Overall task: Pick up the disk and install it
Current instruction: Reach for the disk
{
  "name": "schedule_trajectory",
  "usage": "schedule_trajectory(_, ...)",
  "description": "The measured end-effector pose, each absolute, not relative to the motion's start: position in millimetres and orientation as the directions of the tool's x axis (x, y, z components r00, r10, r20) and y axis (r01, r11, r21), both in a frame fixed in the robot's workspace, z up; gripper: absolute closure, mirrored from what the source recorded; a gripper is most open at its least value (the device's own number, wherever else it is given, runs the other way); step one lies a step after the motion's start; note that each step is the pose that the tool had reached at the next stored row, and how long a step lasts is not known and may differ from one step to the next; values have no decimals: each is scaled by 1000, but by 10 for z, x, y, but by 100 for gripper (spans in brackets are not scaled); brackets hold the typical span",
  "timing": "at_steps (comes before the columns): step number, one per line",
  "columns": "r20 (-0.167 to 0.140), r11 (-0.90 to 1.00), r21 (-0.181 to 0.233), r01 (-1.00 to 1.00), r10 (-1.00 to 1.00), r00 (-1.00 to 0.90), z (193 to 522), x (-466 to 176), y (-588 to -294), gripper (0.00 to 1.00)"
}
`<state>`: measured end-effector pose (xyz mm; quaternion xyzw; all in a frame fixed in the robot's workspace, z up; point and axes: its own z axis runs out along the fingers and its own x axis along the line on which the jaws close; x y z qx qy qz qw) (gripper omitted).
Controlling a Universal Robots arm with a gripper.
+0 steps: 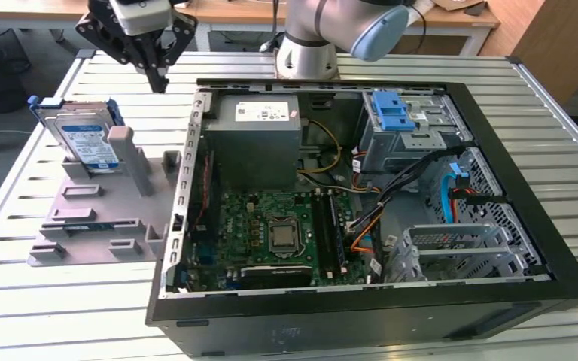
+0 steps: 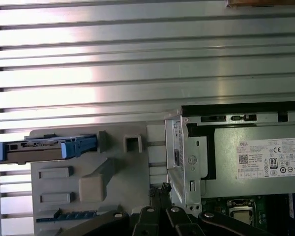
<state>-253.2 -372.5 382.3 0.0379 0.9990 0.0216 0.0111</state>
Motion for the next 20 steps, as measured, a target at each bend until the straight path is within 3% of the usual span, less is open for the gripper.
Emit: schedule_trajectory(20, -18, 996, 44, 75, 76, -997, 3814, -2694, -3688, 89)
